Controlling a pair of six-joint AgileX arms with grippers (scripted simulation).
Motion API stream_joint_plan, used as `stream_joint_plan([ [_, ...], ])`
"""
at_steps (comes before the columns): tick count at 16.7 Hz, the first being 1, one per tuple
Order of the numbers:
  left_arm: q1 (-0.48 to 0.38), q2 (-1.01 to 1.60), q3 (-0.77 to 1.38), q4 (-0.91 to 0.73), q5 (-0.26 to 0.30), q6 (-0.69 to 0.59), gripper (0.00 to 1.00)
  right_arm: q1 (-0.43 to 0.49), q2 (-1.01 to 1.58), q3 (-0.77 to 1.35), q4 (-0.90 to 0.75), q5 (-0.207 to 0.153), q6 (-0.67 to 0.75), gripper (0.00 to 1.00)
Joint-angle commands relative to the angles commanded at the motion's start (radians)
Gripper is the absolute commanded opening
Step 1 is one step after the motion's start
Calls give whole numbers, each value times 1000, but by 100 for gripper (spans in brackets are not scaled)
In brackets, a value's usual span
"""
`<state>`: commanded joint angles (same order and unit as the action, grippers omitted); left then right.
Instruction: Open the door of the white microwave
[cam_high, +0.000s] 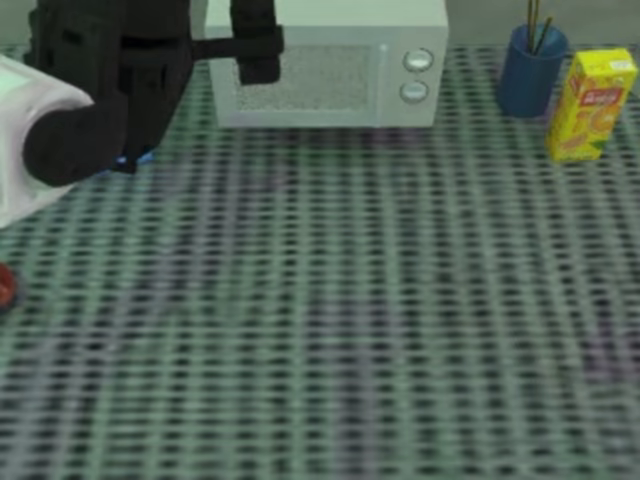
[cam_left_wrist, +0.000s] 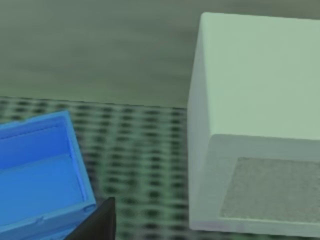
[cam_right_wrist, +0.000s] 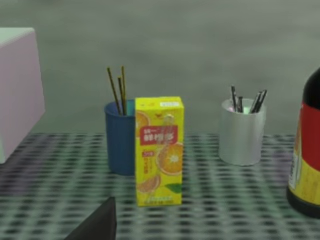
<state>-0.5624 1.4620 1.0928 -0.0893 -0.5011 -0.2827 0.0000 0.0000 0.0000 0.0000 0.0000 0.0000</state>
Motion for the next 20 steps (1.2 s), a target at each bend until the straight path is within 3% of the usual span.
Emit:
stream_joint_plan([
  [5,-160,398,310,-22,-140,-85,100,0,0,0,0,0,0,100],
  [9,-238,587,474,-25,-210,-130,100,0,0,0,0,0,0,100],
  [15,-256,629,511,-24,-226,-141,100,0,0,0,0,0,0,100],
  [20,-227,695,577,-10,-201,-119,100,0,0,0,0,0,0,100],
])
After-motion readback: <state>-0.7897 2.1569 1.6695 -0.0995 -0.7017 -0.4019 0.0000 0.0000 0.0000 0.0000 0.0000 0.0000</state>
